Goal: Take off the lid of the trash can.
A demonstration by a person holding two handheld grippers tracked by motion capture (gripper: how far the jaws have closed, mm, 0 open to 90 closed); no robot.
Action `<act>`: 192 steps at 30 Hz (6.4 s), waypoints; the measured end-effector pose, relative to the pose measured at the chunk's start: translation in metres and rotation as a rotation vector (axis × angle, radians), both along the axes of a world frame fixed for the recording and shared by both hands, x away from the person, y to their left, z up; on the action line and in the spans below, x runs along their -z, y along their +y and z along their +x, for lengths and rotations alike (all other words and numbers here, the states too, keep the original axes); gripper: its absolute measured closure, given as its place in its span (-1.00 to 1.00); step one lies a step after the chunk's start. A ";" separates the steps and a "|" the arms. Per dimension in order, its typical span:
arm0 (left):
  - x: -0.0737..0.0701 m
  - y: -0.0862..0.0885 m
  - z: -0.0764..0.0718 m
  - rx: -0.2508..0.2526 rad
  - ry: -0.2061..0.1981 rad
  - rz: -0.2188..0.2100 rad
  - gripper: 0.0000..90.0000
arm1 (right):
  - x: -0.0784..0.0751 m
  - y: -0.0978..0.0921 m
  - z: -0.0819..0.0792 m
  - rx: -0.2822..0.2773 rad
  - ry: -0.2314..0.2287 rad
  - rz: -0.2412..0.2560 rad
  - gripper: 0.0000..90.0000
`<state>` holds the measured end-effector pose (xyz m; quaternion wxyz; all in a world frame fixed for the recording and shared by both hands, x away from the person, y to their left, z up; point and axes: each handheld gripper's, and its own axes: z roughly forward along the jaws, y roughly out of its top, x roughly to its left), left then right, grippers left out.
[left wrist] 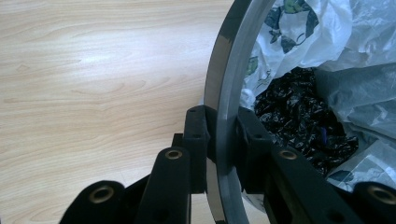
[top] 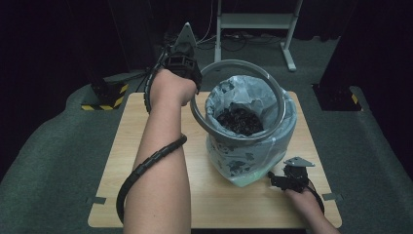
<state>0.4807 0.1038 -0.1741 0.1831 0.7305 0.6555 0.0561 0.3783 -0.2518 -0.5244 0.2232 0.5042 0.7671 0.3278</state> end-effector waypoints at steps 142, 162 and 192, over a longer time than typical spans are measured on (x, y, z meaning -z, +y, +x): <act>0.149 0.217 -0.056 -0.252 0.021 -0.111 0.68 | 0.000 0.000 0.001 -0.011 -0.008 -0.003 -0.69; 0.228 0.210 -0.057 -0.209 0.096 -0.081 0.68 | 0.000 0.000 0.001 -0.014 -0.003 -0.002 -0.69; 0.289 0.175 -0.069 -0.113 0.151 -0.058 0.66 | 0.000 0.000 0.000 -0.023 0.000 -0.001 -0.68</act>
